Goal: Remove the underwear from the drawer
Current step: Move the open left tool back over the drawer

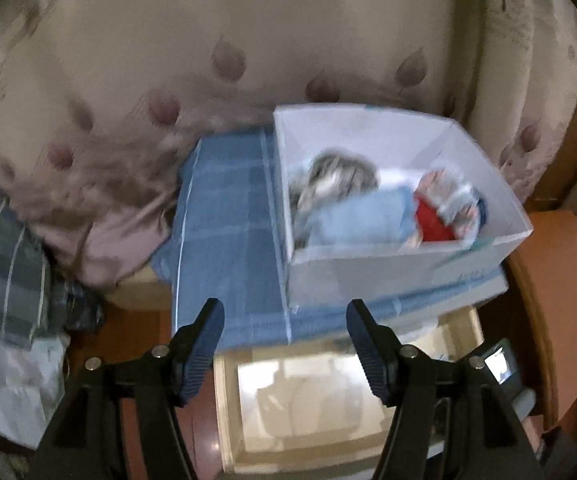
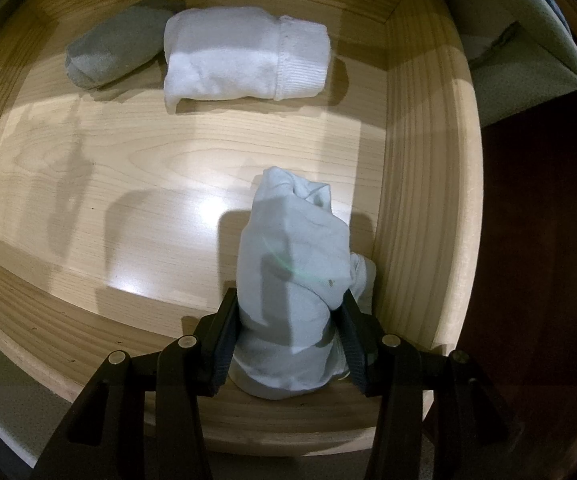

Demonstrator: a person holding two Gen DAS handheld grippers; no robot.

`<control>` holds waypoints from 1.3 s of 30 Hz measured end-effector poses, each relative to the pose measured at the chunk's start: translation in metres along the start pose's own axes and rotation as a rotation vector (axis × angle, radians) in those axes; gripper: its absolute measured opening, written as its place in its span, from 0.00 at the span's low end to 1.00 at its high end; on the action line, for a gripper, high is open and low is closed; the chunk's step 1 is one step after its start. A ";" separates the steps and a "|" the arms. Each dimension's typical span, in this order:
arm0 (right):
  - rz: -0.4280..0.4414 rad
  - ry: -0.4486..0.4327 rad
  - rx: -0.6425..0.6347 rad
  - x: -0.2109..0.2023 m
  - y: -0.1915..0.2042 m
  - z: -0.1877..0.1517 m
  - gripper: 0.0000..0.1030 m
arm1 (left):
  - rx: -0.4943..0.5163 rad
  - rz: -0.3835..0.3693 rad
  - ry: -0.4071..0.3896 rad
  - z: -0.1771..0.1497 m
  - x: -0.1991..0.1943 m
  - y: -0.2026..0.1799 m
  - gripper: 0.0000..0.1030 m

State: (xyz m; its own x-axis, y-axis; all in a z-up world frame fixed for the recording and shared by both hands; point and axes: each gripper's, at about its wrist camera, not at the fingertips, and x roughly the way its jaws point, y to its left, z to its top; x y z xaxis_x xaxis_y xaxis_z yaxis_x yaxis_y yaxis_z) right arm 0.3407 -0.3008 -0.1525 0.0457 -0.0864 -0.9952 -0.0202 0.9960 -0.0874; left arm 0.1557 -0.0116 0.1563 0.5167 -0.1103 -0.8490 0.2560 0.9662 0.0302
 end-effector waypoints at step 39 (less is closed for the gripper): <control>0.001 0.004 0.011 -0.003 0.002 0.000 0.44 | -0.123 -0.008 0.180 -0.160 0.124 -0.040 0.63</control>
State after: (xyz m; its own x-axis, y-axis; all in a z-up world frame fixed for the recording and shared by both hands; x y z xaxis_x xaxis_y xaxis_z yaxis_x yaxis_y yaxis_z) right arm 0.3405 -0.2990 -0.1499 0.0412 -0.0860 -0.9954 -0.0095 0.9962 -0.0864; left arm 0.0783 -0.0267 -0.0347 0.3576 -0.0852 -0.9300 0.1517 0.9879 -0.0322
